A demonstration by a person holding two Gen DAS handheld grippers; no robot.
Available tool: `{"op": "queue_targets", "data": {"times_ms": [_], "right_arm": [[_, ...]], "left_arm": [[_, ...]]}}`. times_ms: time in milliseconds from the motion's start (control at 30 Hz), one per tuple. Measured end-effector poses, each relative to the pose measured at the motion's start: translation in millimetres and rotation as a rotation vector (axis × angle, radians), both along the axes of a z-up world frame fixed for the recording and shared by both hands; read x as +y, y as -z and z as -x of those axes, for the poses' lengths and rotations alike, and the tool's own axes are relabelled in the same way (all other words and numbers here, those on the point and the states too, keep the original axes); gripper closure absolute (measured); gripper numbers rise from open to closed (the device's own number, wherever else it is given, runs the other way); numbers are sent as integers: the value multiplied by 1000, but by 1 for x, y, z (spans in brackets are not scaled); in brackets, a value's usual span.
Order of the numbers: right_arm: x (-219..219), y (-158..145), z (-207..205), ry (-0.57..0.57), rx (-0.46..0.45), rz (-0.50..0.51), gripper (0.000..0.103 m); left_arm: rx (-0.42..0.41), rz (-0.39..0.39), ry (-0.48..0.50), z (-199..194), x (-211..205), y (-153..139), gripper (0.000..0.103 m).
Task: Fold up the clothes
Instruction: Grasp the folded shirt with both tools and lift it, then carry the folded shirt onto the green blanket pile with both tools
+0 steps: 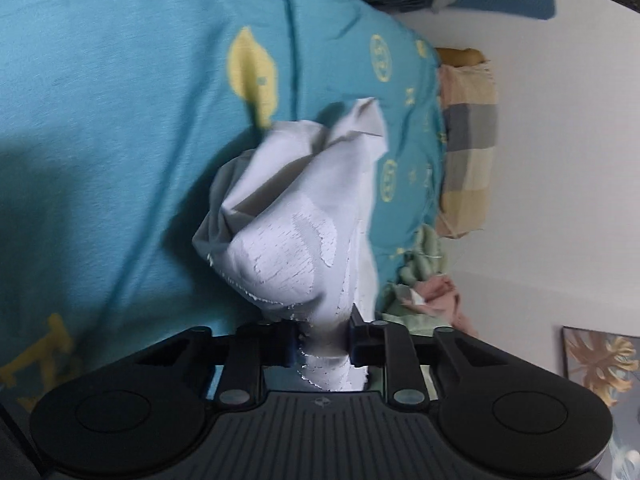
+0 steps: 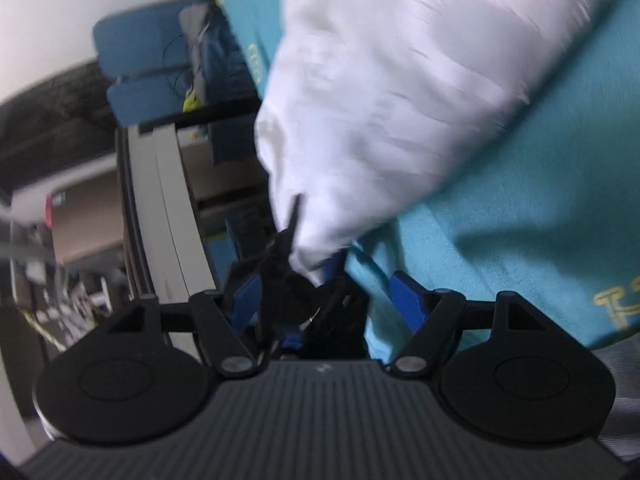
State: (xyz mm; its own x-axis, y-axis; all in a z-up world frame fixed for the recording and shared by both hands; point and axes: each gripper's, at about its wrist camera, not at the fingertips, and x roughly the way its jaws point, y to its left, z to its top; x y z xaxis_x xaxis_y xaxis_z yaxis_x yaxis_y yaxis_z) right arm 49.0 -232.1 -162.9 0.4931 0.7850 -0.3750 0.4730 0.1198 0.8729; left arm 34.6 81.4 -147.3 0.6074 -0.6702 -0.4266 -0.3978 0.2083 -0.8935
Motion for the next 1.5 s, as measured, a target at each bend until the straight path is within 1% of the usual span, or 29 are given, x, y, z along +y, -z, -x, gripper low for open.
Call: {"op": "queue_targets", "data": {"times_ms": [33,133,200,300,367,400,467,500,533,600,667,700,800,867,933,1000,1133,1300,1333,1400,1467,1500], "right_arm": [[-2,3,0,34,13,7,29],[-18,9,3,167,40,36,27],[-27,9,7,254,44,42,27],[-42,4,16,389,29,77,26],[-50,7,16,442,35,109,26],[-54,9,15,467,60,137,27],[-59,11,15,506,70,143,27],[-61,9,14,507,66,151,31],[-60,4,13,496,51,182,36],[-57,-6,12,480,15,239,58],[-60,-10,13,481,-11,231,68],[-61,-12,14,490,-18,210,71],[-68,-37,22,523,-88,193,74],[-75,-56,27,547,-138,188,74],[-90,-79,32,573,-186,191,74],[-116,-106,32,600,-215,198,74],[-181,-165,30,666,-291,243,74],[-291,-253,20,764,-435,330,74],[-312,-269,20,786,-465,364,74],[-351,-298,22,832,-522,435,74],[-386,-312,30,867,-555,498,74],[-401,-315,32,881,-558,532,74]], "left_arm": [[-16,2,3,-1,-1,-2,84],[-31,10,11,-3,-6,-4,85],[-36,15,15,-4,-9,-4,85],[-39,23,17,-6,-9,-4,85],[-44,20,20,-7,-10,-5,85],[-45,16,22,-7,-8,-5,85],[-46,8,26,-10,-6,-4,85],[-48,5,29,-11,-5,-5,85],[-53,1,32,-13,-5,-7,85],[-59,-18,48,-18,-4,-11,85],[-65,-17,61,-25,-1,-16,85],[-58,-2,64,-27,0,-19,85],[-78,4,101,-33,-7,-45,86],[-114,-32,146,-39,-21,-75,86],[-133,-59,197,-51,-43,-108,86],[-151,-78,252,-67,-75,-141,86],[-243,-107,346,-105,-168,-208,86],[-394,-64,465,-146,-301,-284,86],[-430,-59,489,-154,-328,-296,86],[-501,-50,529,-157,-378,-310,86],[-553,-54,567,-151,-422,-313,86],[-571,-59,585,-150,-441,-310,86]]}}
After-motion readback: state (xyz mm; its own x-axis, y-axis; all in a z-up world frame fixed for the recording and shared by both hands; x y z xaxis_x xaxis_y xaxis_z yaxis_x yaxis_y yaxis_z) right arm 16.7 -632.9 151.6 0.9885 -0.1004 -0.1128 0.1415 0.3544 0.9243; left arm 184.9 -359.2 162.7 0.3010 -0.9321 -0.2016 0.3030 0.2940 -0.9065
